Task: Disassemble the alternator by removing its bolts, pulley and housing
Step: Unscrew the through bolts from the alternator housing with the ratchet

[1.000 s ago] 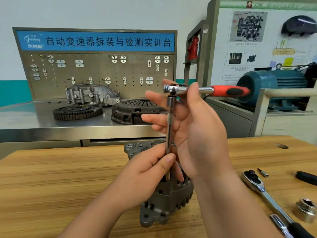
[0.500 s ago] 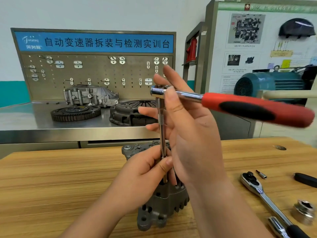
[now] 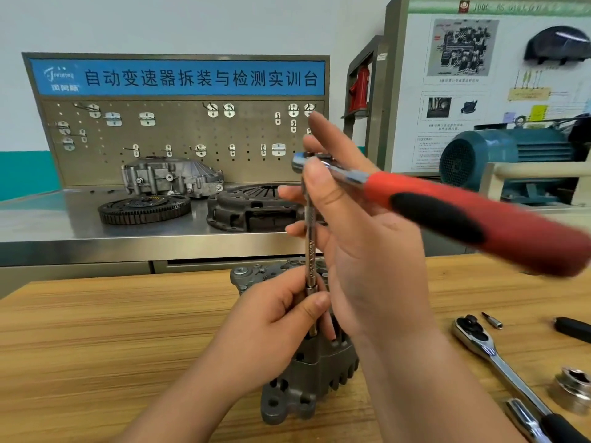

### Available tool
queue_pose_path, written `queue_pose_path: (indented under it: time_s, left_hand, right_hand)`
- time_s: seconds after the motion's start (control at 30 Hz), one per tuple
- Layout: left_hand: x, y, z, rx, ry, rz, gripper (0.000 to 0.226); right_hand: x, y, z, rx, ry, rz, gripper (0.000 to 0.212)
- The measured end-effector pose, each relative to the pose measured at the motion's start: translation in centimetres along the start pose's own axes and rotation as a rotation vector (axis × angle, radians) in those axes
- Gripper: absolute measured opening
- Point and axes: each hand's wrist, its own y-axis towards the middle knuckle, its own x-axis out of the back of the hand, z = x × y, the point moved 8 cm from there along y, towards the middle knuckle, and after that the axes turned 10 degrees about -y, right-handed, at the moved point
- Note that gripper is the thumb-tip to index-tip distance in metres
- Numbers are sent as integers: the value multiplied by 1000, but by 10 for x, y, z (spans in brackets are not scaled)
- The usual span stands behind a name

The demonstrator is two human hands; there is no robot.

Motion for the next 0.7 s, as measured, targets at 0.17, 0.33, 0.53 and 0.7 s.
queue_pose_path:
  time_s: [0.17,0.33,0.53,0.7]
  left_hand:
    - [0,-1,-1,-14,12,15,31]
    - [-2,-4,-4,-22,-95,53,33]
    - [-1,-2,-8,-44,11,13,35]
    - [-1,-1,-7,-29,12,-9,35]
  right_hand:
    - [-3,0,-6,-68,112,19,30]
    - [-3,1,-16,-234,259,76,44]
    - [-2,-1,-15,-150,174,23,30]
    - [1,1,3,17,17,14,31]
